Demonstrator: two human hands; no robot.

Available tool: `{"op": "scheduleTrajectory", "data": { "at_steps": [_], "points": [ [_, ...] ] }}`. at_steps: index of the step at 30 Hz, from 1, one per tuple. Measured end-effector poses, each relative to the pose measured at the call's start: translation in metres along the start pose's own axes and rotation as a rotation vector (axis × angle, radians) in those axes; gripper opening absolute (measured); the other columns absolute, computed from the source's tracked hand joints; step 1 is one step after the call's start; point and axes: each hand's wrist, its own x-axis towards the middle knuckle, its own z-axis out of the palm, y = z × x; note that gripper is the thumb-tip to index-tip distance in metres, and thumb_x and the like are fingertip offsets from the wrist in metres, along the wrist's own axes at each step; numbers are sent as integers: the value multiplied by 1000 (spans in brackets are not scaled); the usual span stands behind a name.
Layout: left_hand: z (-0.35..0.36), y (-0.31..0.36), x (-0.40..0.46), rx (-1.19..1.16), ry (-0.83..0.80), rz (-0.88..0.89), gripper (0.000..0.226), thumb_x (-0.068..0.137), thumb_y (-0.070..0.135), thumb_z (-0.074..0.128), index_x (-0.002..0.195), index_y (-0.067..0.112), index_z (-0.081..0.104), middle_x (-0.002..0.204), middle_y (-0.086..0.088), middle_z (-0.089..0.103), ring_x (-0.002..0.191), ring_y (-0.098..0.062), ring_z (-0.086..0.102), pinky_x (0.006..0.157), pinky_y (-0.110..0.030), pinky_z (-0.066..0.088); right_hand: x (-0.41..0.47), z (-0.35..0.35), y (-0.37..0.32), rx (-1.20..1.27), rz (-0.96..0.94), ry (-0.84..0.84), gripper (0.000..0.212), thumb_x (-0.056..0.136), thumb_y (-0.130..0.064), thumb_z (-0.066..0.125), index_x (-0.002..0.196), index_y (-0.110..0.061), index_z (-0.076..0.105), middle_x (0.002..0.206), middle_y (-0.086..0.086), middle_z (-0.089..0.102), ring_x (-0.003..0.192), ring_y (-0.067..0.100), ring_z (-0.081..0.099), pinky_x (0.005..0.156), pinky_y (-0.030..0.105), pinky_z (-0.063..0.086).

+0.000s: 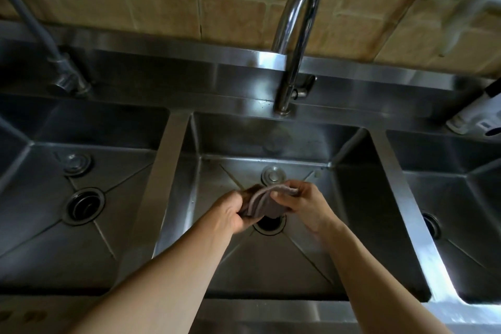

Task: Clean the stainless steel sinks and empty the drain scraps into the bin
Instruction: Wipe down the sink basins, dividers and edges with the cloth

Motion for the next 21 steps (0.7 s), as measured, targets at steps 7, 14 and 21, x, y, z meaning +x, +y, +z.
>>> {"op": "scheduleTrajectory", "data": {
  "at_steps": [7, 14, 21],
  "points": [
    [-11, -12, 8, 125, 15, 269, 23, 93, 0, 41, 93, 10, 62, 87, -15, 67, 71, -25, 65, 54, -31, 53, 14, 18, 15, -87, 202, 283, 20, 85, -14, 66, 77, -26, 53, 82, 8, 63, 68, 25, 63, 45, 24, 47],
    [4, -9, 13, 317, -71, 294, 19, 90, 15, 61, 78, 18, 47, 80, -6, 61, 68, -17, 59, 47, -26, 48, 14, 14, 14, -83, 327, 364, 12, 89, -19, 62, 82, -10, 58, 56, 7, 59, 42, 19, 50, 39, 23, 38],
    [21, -3, 31, 87, 24, -35, 12, 93, 18, 53, 89, 7, 56, 74, -12, 58, 64, -20, 57, 36, -19, 47, 1, -10, 27, -87, -44, 344, 19, 93, -48, 49, 104, -36, 57, 101, -4, 64, 98, 14, 61, 84, 27, 49]
  ]
}}
